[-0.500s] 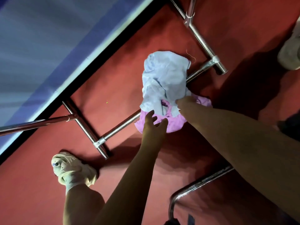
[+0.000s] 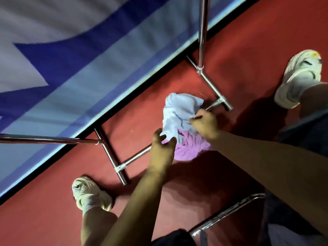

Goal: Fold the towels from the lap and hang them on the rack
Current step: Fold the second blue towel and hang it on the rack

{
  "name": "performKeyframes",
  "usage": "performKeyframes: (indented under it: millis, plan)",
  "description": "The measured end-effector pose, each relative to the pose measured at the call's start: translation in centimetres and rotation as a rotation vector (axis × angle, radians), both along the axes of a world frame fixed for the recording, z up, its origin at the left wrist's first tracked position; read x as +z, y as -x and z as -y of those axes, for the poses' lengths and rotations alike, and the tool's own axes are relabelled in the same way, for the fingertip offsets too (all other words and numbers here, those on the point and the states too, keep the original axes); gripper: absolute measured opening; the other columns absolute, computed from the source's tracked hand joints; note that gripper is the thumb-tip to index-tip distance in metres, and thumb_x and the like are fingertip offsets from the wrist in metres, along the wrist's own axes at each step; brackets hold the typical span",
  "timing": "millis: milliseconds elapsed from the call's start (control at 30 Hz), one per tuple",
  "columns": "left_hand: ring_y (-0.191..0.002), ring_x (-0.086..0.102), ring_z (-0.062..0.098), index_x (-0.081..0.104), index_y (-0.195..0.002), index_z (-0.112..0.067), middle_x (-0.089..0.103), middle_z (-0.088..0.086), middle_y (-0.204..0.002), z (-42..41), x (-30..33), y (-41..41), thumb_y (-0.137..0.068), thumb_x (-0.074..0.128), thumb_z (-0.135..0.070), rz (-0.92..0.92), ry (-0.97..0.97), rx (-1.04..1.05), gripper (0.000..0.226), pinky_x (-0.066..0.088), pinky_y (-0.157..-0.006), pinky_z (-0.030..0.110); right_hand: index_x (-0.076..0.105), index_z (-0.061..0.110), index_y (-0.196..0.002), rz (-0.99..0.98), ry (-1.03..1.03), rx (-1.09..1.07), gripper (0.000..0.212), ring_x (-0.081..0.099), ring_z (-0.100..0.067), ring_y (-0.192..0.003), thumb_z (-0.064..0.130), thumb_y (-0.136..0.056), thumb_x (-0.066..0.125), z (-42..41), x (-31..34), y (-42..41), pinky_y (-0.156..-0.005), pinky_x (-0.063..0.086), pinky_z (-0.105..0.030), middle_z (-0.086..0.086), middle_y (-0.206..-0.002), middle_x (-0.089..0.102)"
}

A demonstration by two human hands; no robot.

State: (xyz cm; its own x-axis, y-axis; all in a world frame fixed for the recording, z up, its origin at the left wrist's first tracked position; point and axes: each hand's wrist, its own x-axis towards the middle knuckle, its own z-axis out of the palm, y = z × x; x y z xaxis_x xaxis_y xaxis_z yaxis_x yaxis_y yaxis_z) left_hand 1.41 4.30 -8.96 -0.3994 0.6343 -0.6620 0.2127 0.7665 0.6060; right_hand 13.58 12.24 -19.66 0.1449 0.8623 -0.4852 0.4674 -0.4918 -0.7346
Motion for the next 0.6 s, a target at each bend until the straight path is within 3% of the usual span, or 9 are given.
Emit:
performKeyframes:
  millis: [67,133,267,367,467,600]
  plan:
    - [-0.067,0.059,-0.003,0.036,-0.140,-0.020,0.052,0.003,-0.127,0.9,2.8,-0.2,-0.091,0.058,-0.013,-0.002,-0.068,0.005,0.054,0.047,-0.064,0.010,0.053,0.019,-0.063,-0.028,-0.112,0.092,0.023,0.051,-0.018,-0.071,0.008,-0.075,0.069,-0.3,3.9,-0.7,-0.066,0.040,-0.030,-0.009,-0.068,0.060]
    - [-0.089,0.063,0.010,0.034,-0.142,-0.020,0.051,0.006,-0.132,2.0,5.7,-0.3,-0.090,0.060,-0.012,-0.009,-0.159,0.014,0.058,0.049,-0.082,0.024,0.041,0.025,-0.056,-0.063,-0.207,0.236,0.039,0.046,-0.017,-0.063,0.007,-0.075,0.069,-0.4,8.8,-1.4,-0.060,0.033,-0.026,0.004,-0.055,0.049]
    - [-0.115,0.053,0.018,0.034,-0.142,-0.018,0.049,0.006,-0.135,3.0,12.4,-0.5,-0.085,0.067,-0.008,-0.090,-0.394,-0.029,0.066,0.048,-0.078,0.019,0.056,0.020,-0.064,-0.108,-0.392,0.493,0.020,0.042,-0.007,-0.050,0.008,-0.074,0.069,-0.5,19.9,-2.0,-0.058,0.038,-0.026,0.008,-0.050,0.047]
    - [-0.126,0.046,0.014,0.034,-0.142,-0.019,0.046,0.002,-0.140,3.6,17.8,-0.8,-0.082,0.072,-0.011,-0.174,-0.598,-0.132,0.072,0.041,-0.104,0.031,0.064,0.018,-0.073,-0.145,-0.539,0.609,0.010,0.048,0.002,-0.047,0.011,-0.073,0.071,0.0,28.6,-1.6,-0.053,0.035,-0.010,0.011,-0.054,0.051]
    - [-0.122,0.048,0.004,0.039,-0.138,-0.023,0.050,-0.009,-0.134,4.4,23.3,-1.4,-0.080,0.075,-0.018,-0.235,-0.761,-0.236,0.069,0.040,-0.101,0.020,0.064,0.017,-0.071,-0.243,-0.632,0.597,0.009,0.046,0.002,-0.046,0.016,-0.074,0.073,1.3,36.2,-1.1,-0.048,0.035,-0.007,0.010,-0.056,0.053]
    - [-0.117,0.049,-0.007,0.042,-0.135,-0.025,0.052,-0.014,-0.130,5.8,29.2,-2.3,-0.078,0.077,-0.024,-0.319,-0.943,-0.279,0.067,0.041,-0.094,0.011,0.067,0.007,-0.076,-0.423,-0.676,0.640,0.009,0.049,-0.006,-0.057,0.015,-0.076,0.072,3.8,43.8,-1.1,-0.058,0.042,-0.020,0.002,-0.062,0.057]
